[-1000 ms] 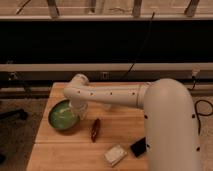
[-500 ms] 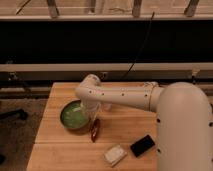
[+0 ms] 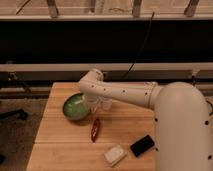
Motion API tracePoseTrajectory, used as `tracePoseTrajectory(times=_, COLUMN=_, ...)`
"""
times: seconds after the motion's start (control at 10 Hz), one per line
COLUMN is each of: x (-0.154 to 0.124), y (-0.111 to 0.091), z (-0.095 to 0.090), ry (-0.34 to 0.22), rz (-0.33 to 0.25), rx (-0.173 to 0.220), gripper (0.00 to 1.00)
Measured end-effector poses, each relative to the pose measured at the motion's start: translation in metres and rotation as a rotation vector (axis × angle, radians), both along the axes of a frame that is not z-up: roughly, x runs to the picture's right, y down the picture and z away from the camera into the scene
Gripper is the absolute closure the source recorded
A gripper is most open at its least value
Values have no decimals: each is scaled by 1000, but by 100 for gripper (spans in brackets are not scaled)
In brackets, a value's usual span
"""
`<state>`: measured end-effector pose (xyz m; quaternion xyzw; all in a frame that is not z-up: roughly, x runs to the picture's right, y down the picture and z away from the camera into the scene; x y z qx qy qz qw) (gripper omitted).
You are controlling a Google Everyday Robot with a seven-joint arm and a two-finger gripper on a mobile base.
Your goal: Drag the ceramic bowl in a circle
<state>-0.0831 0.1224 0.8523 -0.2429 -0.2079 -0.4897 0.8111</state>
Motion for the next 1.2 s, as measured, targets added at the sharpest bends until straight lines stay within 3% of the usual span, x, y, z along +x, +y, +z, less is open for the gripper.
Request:
tracePoseTrajectory(times=0.1, x=-9, y=-5, z=4, ry=-14, rz=2, rx=8, gripper=98)
tracePoseTrajectory(times=0.4, x=-48, y=-17, z=17, ry=-85, rz=-26, rx=18, gripper=69)
tracePoseTrajectory(times=0.5, x=-55, y=-17, z=17, ry=-87, rz=-35, rx=25, gripper=66)
tracePoseTrajectory(times=0.7, x=-55, y=-9, z=10, ry=-88, rz=-47, rx=27, gripper=74)
tracePoseTrajectory(times=0.9, x=-35, y=5, z=0, ry=-98, rz=-47, rx=33, gripper=95)
tracePoseTrajectory(times=1.2, x=-30, y=12, z=-6, ry=-98, rz=-40, rx=40, gripper=100)
